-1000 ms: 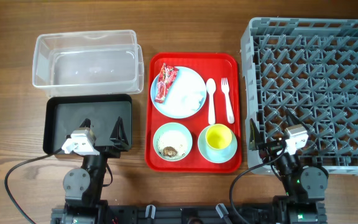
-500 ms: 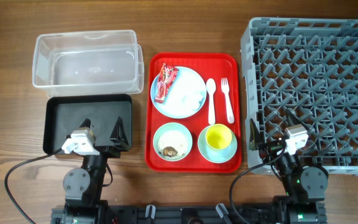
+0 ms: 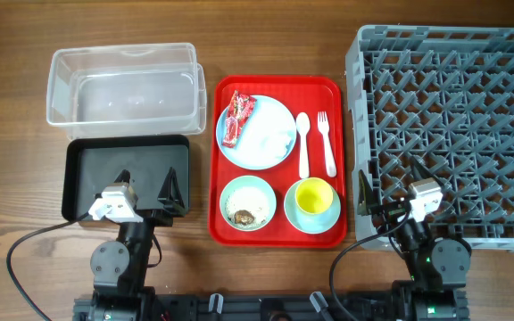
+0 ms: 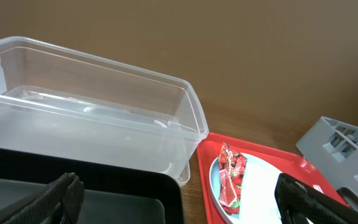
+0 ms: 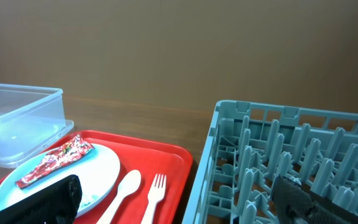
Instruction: Sort waste into correct bins and load items into the dishwasher rack
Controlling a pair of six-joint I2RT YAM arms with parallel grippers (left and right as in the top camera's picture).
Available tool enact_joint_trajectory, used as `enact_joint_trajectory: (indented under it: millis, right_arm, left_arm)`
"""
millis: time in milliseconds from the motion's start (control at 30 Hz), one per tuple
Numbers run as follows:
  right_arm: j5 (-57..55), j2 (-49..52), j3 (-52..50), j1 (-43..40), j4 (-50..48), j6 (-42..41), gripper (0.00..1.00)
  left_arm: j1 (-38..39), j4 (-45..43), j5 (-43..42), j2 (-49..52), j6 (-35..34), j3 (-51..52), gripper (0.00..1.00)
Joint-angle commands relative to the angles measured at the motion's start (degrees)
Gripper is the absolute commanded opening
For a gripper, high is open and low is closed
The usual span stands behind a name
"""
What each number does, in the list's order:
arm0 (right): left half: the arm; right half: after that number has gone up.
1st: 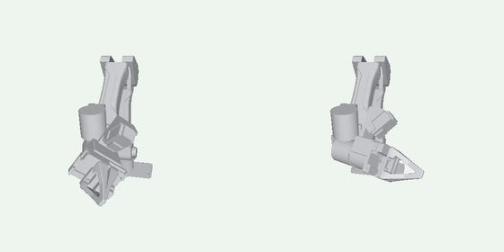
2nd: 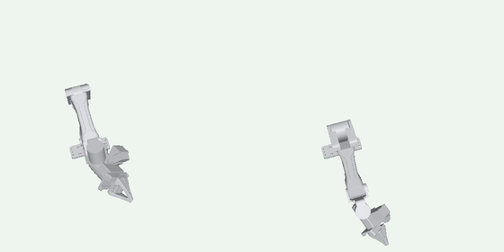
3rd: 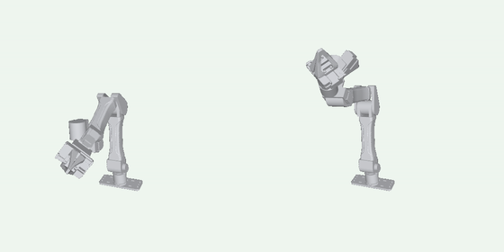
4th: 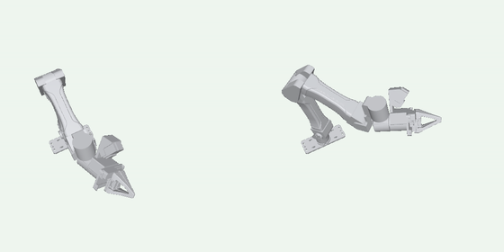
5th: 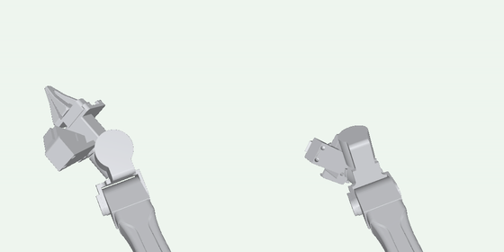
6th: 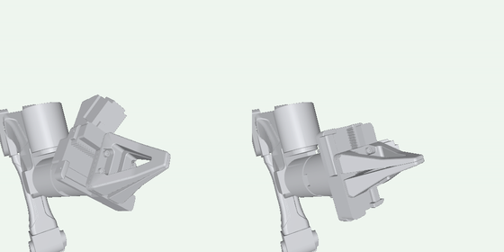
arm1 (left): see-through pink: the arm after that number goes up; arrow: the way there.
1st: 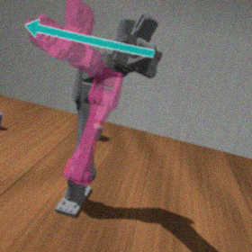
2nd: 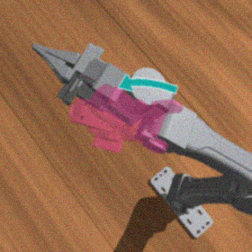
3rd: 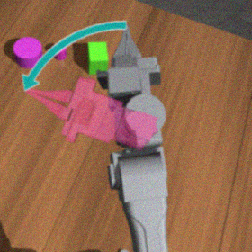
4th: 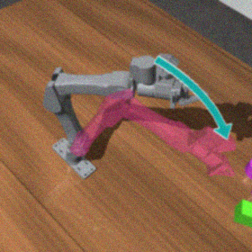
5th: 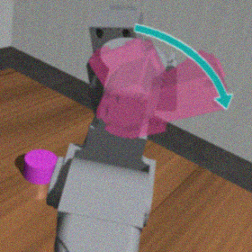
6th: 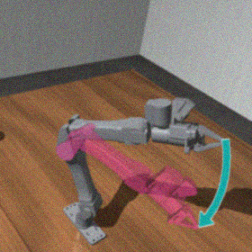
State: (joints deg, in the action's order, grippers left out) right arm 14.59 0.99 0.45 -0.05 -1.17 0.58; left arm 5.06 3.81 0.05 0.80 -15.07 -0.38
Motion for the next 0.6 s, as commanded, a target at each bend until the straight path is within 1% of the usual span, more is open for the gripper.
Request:
enact_joint_trajectory:
  millis: [0, 567]
  right_arm:
    - [0.9, -0.6, -0.2, -0.2, -0.2, 0.8, 1.00]
    - [0.9, -0.6, -0.2, -0.2, -0.2, 0.8, 1.00]
  left_arm:
    - [-0.5, 0.3, -0.5, -0.4, 0.8, 0.0, 1.00]
    - [-0.5, -0.4, -0.5, -0.4, 0.8, 0.0, 1.00]
